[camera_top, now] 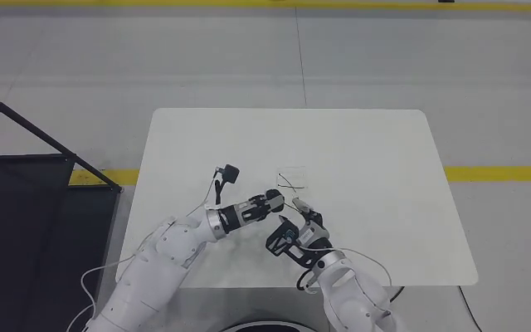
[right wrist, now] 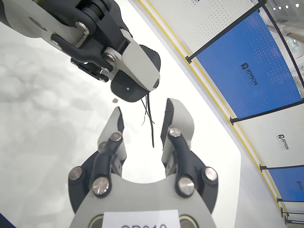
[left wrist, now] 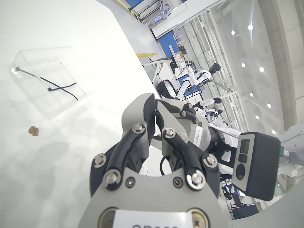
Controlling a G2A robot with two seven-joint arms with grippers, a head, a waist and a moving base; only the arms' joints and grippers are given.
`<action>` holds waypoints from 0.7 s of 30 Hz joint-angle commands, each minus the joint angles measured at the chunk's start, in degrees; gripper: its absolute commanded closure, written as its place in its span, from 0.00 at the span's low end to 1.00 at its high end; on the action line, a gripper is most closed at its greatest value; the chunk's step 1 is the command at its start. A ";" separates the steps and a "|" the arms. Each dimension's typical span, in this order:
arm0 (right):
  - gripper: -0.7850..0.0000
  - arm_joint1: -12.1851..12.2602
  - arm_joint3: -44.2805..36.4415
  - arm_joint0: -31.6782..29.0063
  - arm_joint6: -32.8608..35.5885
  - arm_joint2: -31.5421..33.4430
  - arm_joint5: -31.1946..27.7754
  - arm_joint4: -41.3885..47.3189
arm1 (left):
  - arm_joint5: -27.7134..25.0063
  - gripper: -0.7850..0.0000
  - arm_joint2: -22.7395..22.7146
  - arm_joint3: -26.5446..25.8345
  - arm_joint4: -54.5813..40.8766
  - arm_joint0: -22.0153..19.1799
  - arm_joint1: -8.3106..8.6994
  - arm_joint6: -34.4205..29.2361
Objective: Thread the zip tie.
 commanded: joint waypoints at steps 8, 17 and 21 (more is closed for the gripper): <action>0.00 1.48 -0.98 -4.68 -10.74 9.81 -10.71 13.56 | -6.99 1.00 -1.09 -0.77 13.75 -0.40 0.63 1.43; 0.00 2.76 2.62 -3.52 -16.41 16.27 -28.69 26.09 | -12.72 1.00 -2.34 -3.71 22.97 1.08 1.22 4.65; 0.00 2.76 2.62 -3.52 -16.41 16.27 -28.69 26.09 | -12.72 1.00 -2.34 -3.71 22.97 1.08 1.22 4.65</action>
